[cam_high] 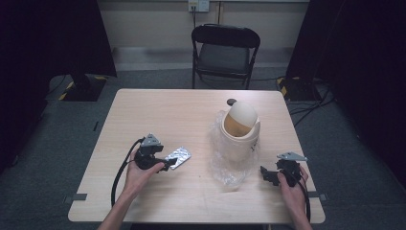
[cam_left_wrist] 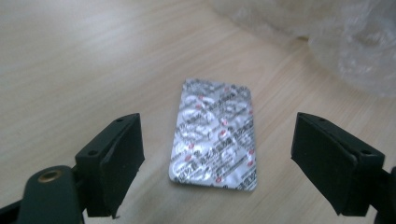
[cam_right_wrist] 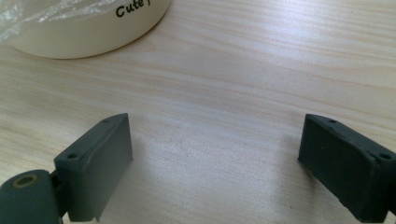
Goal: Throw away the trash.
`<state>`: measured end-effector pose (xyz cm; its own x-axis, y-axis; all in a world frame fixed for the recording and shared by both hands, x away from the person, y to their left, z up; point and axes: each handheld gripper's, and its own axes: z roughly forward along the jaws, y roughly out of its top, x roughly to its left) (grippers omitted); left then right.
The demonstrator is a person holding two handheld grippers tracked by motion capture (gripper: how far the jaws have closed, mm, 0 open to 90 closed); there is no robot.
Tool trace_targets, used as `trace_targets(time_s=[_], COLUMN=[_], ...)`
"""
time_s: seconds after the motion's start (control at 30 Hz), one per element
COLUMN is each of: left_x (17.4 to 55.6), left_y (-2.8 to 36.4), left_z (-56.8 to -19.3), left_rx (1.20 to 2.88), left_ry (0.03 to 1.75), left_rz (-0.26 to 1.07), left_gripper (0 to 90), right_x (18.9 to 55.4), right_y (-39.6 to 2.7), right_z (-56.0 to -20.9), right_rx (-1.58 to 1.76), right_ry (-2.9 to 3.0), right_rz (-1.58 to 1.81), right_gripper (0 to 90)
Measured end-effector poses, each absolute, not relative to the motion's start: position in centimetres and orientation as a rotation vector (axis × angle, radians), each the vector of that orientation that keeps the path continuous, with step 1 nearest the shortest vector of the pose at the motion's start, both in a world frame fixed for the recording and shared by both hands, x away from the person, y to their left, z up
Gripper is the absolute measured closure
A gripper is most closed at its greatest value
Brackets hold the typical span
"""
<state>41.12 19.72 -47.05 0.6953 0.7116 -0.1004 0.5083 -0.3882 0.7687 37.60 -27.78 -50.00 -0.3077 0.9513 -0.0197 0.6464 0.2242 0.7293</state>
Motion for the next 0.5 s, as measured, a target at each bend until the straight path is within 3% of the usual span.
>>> trace_targets(time_s=[0.3, 0.5], left_x=[41.9, 42.2], left_y=[18.9, 18.5], left_z=[-49.3, -49.7], left_rx=[2.111, 2.141], left_ry=[0.934, 0.908], left_rz=[0.261, 0.309], left_gripper=[17.2, 19.7], right_x=[37.6, 37.6], right_y=[-27.8, -27.8], right_z=[-50.0, -50.0], right_rx=[1.467, 1.468], right_ry=[2.036, 2.036], right_rz=[0.864, 0.865], right_gripper=[8.8, 8.8])
